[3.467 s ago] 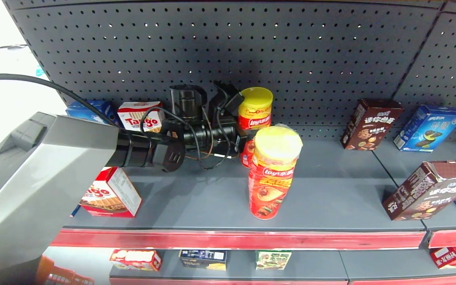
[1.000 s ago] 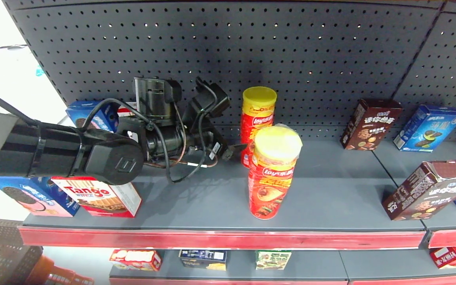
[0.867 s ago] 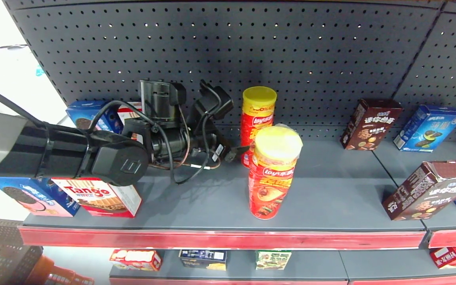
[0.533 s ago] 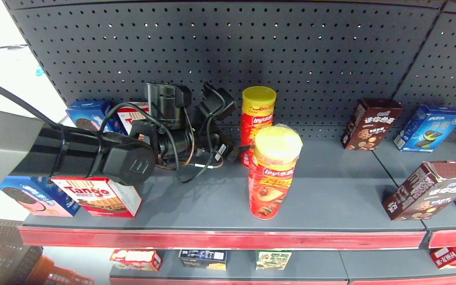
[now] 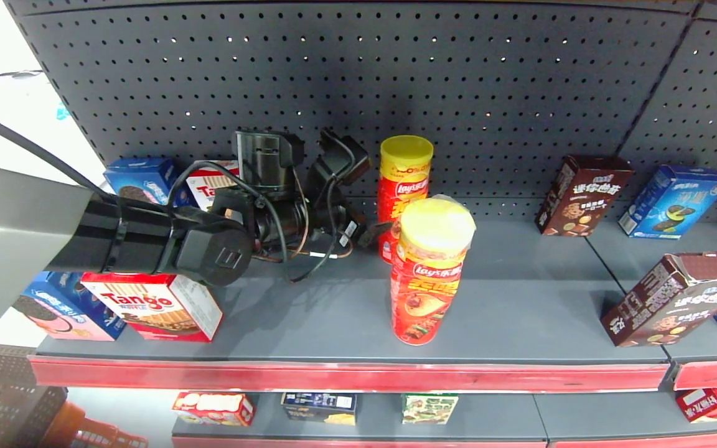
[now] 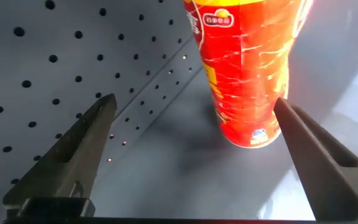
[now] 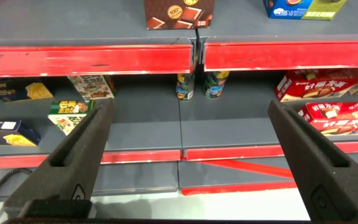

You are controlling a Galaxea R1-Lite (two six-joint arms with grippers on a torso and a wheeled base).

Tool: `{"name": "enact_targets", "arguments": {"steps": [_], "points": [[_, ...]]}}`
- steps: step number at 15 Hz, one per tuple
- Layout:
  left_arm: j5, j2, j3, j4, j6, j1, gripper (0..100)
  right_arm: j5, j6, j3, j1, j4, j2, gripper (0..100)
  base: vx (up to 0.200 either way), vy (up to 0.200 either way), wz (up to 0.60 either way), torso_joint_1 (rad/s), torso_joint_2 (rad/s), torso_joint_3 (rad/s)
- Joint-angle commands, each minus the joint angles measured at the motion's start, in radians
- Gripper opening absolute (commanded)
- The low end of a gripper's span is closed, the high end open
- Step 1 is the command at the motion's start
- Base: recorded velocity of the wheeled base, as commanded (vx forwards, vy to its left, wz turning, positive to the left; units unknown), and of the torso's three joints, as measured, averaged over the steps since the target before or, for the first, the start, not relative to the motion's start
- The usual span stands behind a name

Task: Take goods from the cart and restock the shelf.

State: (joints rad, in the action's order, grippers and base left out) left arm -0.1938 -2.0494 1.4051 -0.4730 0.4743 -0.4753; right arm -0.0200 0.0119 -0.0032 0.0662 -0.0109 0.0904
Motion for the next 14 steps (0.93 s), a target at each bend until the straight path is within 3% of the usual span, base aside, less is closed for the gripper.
{"name": "enact_targets", "arguments": {"steps": [1,14], "points": [[0.005,-0.011,0.003,-0.004,0.0,0.001,100,0.0,0.0,0.0,0.0,0.0,0.002,100,0.0,0.0,0.0,0.0,0.0,0.0],[0.019,-0.02,0.003,-0.013,-0.003,0.02,100,0.0,0.0,0.0,0.0,0.0,0.002,100,0.0,0.0,0.0,0.0,0.0,0.0]]}}
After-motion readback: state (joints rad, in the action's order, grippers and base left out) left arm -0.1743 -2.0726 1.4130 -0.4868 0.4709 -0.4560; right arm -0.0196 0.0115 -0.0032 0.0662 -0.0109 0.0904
